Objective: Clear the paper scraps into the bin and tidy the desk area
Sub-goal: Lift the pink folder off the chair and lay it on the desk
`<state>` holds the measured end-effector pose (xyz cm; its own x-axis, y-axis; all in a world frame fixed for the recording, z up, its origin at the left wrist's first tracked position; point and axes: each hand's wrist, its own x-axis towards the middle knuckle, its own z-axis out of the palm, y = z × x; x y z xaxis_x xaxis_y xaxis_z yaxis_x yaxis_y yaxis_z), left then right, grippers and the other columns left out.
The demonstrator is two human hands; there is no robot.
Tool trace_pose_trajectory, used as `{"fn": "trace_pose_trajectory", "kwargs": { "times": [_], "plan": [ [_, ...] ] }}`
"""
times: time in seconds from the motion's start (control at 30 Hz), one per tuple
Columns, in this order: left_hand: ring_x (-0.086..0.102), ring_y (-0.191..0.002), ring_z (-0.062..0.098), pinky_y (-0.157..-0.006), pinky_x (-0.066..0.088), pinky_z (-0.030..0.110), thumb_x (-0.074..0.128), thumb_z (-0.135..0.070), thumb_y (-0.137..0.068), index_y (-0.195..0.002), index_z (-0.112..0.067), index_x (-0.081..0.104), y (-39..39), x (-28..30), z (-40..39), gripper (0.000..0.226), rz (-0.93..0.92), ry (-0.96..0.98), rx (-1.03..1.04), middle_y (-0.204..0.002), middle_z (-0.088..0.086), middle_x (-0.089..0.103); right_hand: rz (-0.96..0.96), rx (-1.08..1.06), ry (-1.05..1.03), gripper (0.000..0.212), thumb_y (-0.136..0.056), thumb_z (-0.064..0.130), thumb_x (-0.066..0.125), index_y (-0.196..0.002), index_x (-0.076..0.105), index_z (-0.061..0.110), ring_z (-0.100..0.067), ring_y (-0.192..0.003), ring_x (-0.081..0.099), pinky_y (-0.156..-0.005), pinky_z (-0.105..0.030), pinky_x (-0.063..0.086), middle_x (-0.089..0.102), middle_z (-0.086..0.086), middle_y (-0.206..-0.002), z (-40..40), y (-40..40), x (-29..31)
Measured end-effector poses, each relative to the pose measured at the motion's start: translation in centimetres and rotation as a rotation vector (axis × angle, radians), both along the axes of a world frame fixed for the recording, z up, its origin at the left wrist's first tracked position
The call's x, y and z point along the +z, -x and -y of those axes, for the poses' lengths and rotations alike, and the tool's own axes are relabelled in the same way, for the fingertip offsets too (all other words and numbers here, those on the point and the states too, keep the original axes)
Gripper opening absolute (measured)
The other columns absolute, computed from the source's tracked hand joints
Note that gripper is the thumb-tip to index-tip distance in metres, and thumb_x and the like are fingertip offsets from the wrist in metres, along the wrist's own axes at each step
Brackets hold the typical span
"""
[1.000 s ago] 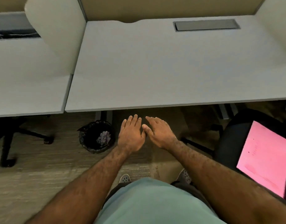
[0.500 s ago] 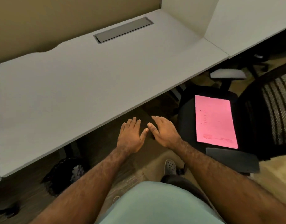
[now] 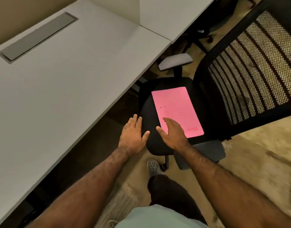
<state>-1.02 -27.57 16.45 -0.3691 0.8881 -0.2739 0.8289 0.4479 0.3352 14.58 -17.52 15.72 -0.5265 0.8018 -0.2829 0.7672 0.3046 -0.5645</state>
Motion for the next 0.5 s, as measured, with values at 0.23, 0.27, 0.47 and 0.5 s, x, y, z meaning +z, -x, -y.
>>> {"fn": "trace_pose_trajectory", "kwargs": {
  "times": [0.23, 0.27, 0.47, 0.5],
  "plan": [
    [0.004, -0.149, 0.025, -0.120, 0.006, 0.040, 0.045, -0.048, -0.095, -0.154, -0.014, 0.003, -1.3, -3.9, -8.6, 0.079, -0.027, 0.082, -0.074, -0.163, 0.006, 0.004, 0.023, -0.248, 0.187, 0.060, -0.090, 0.045, 0.061, -0.141, 0.043, 0.021, -0.025, -0.133, 0.043, -0.107, -0.042, 0.037, 0.044, -0.003, -0.148, -8.7, -2.1, -3.3],
    [0.005, -0.149, 0.025, -0.120, 0.006, 0.040, 0.047, -0.046, -0.095, -0.154, -0.014, 0.005, -1.4, -4.5, -9.7, 0.080, 0.005, 0.088, -0.069, -0.163, 0.006, 0.005, 0.022, -0.277, 0.200, 0.060, -0.090, 0.045, 0.062, -0.141, 0.043, 0.021, -0.025, -0.133, 0.044, -0.107, -0.042, 0.038, 0.044, -0.003, -0.147, -9.9, -2.3, -3.8],
    [0.046, -0.129, 0.028, -0.111, 0.036, 0.044, 0.057, -0.040, -0.089, -0.142, -0.015, 0.034, -1.5, -8.8, -15.3, 0.063, 0.268, 0.047, 0.029, -0.141, 0.008, 0.047, 0.032, -0.435, 0.299, 0.062, -0.089, 0.041, 0.064, -0.142, 0.042, 0.018, -0.028, -0.130, 0.046, -0.103, -0.039, 0.041, 0.046, -0.008, -0.146, -15.4, -4.3, -8.0],
    [0.054, -0.118, 0.026, -0.104, 0.043, 0.047, 0.057, -0.042, -0.086, -0.134, -0.019, 0.040, -1.5, -9.7, -16.1, 0.056, 0.259, 0.046, 0.033, -0.129, 0.005, 0.055, 0.034, -0.459, 0.320, 0.063, -0.089, 0.042, 0.065, -0.142, 0.042, 0.018, -0.028, -0.130, 0.046, -0.103, -0.039, 0.041, 0.045, -0.008, -0.146, -16.2, -4.7, -8.9]
  ]
}}
